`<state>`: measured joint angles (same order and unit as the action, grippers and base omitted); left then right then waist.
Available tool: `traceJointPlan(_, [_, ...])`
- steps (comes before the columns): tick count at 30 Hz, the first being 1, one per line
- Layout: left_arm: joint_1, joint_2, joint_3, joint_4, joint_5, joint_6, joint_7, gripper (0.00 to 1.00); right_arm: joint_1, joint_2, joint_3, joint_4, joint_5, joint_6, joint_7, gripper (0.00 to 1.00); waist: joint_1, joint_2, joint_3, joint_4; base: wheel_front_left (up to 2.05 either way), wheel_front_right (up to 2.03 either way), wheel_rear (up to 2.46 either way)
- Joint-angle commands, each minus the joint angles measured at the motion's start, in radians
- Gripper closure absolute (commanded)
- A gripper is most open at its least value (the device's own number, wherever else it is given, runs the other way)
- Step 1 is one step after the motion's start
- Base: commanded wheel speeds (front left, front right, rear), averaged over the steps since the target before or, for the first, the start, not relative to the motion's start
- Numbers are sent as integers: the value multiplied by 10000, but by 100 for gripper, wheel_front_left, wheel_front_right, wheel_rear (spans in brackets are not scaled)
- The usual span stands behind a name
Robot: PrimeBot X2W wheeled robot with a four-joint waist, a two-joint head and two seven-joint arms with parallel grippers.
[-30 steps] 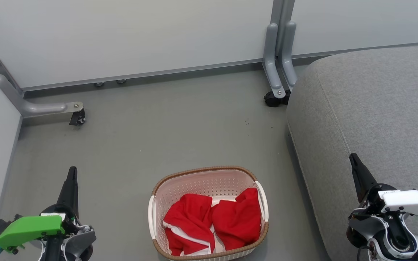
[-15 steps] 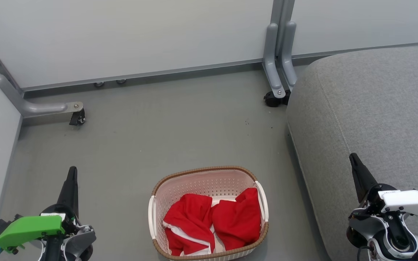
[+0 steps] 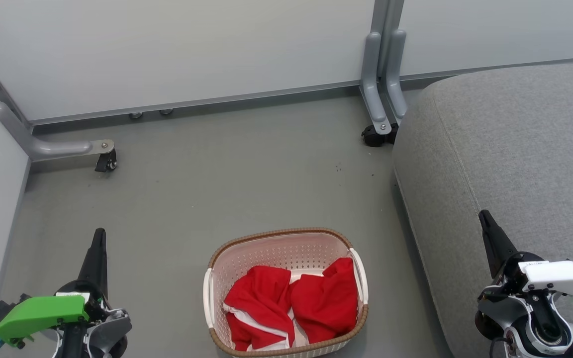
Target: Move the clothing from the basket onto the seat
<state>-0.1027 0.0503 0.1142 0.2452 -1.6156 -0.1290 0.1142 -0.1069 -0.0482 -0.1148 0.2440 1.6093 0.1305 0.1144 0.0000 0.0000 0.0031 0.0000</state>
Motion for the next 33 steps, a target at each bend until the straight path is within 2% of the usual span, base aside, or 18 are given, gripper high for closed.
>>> traceJointPlan(1, [-138,4,4,-12,54,-35,20,100,-47,-41,6,19,74,4,20,100,0,0,0,0,0,0,0])
traceJointPlan(33, [-139,4,4,-11,55,-35,19,100,-47,-42,6,19,72,4,20,100,0,0,0,0,0,0,0])
